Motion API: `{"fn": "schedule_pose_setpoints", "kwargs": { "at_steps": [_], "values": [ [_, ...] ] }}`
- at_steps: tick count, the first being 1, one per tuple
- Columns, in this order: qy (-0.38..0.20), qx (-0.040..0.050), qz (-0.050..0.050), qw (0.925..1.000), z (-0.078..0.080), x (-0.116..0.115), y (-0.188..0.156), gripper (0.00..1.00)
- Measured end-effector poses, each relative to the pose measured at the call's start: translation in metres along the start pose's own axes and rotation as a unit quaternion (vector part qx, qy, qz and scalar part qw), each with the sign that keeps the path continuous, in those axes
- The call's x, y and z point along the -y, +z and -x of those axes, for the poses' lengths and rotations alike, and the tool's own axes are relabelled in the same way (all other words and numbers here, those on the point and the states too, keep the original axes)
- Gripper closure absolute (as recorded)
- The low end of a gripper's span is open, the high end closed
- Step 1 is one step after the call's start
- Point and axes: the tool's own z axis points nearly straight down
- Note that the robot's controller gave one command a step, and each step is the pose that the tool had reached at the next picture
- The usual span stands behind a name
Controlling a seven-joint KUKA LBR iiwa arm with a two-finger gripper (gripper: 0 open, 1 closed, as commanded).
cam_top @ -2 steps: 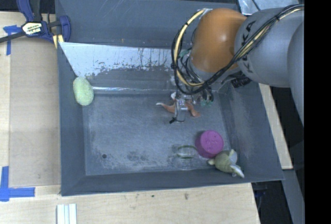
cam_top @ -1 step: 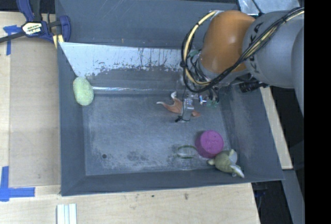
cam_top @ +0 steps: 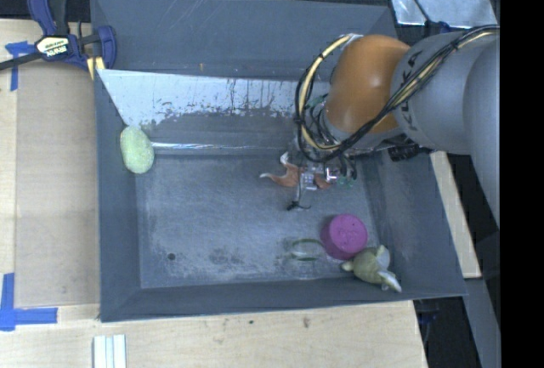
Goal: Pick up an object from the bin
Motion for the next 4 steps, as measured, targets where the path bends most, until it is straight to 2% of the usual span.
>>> {"fn": "schedule_pose_setpoints", "kwargs": {
  "at_steps": [1,3,4],
  "values": [
    [0.063,0.0009,0.000,0.9980,-0.003,0.012,-0.003,1.00],
    [0.063,0.0010,0.000,0.9980,-0.003,0.012,-0.005,1.00],
    [0.064,-0.0018,0.000,0.9980,-0.005,0.012,-0.014,1.00]
  ]
}}
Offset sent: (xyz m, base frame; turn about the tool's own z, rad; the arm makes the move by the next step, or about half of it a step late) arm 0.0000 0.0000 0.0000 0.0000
